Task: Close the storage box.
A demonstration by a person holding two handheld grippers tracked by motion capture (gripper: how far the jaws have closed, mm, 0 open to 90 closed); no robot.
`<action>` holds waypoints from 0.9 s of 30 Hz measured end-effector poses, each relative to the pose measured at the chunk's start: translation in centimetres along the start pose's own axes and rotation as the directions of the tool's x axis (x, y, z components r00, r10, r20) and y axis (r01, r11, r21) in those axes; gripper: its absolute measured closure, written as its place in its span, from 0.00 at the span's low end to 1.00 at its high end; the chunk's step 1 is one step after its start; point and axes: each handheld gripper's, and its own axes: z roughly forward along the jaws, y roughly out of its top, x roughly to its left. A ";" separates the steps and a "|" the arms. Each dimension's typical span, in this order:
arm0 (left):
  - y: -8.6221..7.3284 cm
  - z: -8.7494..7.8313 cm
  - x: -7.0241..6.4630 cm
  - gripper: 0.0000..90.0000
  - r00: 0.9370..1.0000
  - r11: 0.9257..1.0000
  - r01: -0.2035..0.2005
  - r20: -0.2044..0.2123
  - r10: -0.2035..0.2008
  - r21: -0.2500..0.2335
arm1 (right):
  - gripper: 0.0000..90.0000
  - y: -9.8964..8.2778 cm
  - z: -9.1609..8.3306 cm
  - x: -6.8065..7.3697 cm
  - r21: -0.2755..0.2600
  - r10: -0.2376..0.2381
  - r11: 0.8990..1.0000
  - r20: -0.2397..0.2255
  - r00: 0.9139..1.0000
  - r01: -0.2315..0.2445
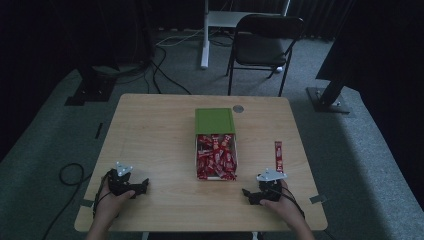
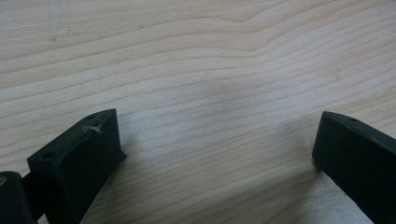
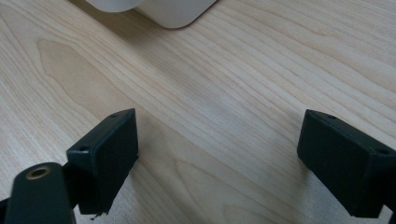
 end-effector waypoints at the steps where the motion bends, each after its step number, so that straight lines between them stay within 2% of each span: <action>1: 0.0 0.0 -0.1 0.02 1.000 1.000 -0.011 0.010 0.011 0.002 | 0.15 0.0 0.0 0.0 -0.002 0.003 1.000 0.007 1.000 -0.003; 3: 0.0 0.0 -0.3 0.02 0.999 1.000 -0.023 0.022 0.023 0.001 | 0.15 0.0 0.0 -0.1 -0.002 0.006 1.000 0.013 1.000 -0.006; 4: 0.1 0.0 -0.7 0.02 0.998 0.999 -0.044 0.044 0.043 0.003 | 0.15 0.1 -0.1 -0.1 -0.004 0.015 1.000 0.021 1.000 -0.015; 5: 0.1 0.0 -0.9 0.02 0.997 0.999 -0.047 0.054 0.047 0.000 | 0.15 0.2 -0.2 0.0 -0.010 0.013 1.000 0.021 1.000 -0.013; 6: 0.2 0.0 -1.4 0.02 0.995 0.999 -0.050 0.084 0.051 -0.005 | 0.15 0.3 -0.3 0.0 -0.014 0.018 1.000 0.019 1.000 -0.018; 7: 0.2 0.0 -1.4 0.02 0.995 0.999 -0.050 0.084 0.051 -0.005 | 0.15 0.3 -0.3 0.0 -0.014 0.018 1.000 0.019 1.000 -0.018; 10: 0.6 0.0 -2.8 0.02 0.987 0.995 -0.100 0.127 0.102 -0.020 | 0.15 0.9 -0.8 0.0 -0.047 0.027 0.999 0.018 0.999 -0.026; 13: 0.9 -0.1 -3.5 0.02 0.983 0.993 -0.116 0.139 0.119 -0.029 | 0.14 1.2 -1.0 0.0 -0.063 0.026 0.998 0.018 1.000 -0.024; 14: 1.2 -0.2 -4.0 0.02 0.979 0.991 -0.128 0.155 0.133 -0.040 | 0.14 1.4 -1.2 0.0 -0.078 0.026 0.997 0.014 1.000 -0.024; 15: 1.2 -0.2 -4.0 0.02 0.979 0.991 -0.128 0.155 0.133 -0.040 | 0.14 1.4 -1.2 0.0 -0.078 0.026 0.997 0.014 1.000 -0.024; 16: 1.4 -0.3 -4.5 0.02 0.976 0.988 -0.145 0.160 0.151 -0.052 | 0.14 1.7 -1.4 0.0 -0.091 0.023 0.996 0.005 1.000 -0.022; 19: 1.7 -0.4 -4.9 0.02 0.972 0.985 -0.157 0.166 0.166 -0.064 | 0.14 1.9 -1.5 0.0 -0.113 0.028 0.993 -0.011 1.000 -0.029; 20: 1.9 -0.5 -5.4 0.02 0.966 0.982 -0.170 0.183 0.181 -0.079 | 0.14 2.0 -1.6 0.0 -0.122 0.026 0.992 -0.015 1.000 -0.028; 21: 1.9 -0.5 -5.4 0.02 0.966 0.982 -0.170 0.183 0.181 -0.079 | 0.14 2.0 -1.6 0.0 -0.122 0.026 0.992 -0.015 1.000 -0.028; 22: 2.1 -0.7 -5.8 0.02 0.961 0.981 -0.177 0.198 0.190 -0.086 | 0.14 2.1 -1.6 -0.1 -0.131 0.015 0.991 -0.016 1.000 -0.017; 23: 2.1 -0.7 -5.8 0.02 0.961 0.981 -0.177 0.198 0.190 -0.086 | 0.14 2.1 -1.6 -0.1 -0.131 0.015 0.991 -0.016 1.000 -0.017; 24: 2.4 -0.7 -6.1 0.02 0.957 0.980 -0.178 0.215 0.194 -0.089 | 0.14 2.2 -1.6 -0.1 -0.140 0.017 0.990 -0.014 1.000 -0.019; 25: 2.4 -0.7 -6.1 0.02 0.957 0.980 -0.178 0.215 0.194 -0.089 | 0.14 2.2 -1.6 -0.1 -0.140 0.017 0.990 -0.014 1.000 -0.019; 27: 2.5 -0.8 -6.4 0.02 0.953 0.977 -0.188 0.221 0.206 -0.101 | 0.14 2.3 -1.6 -0.2 -0.148 0.019 0.989 -0.012 1.000 -0.020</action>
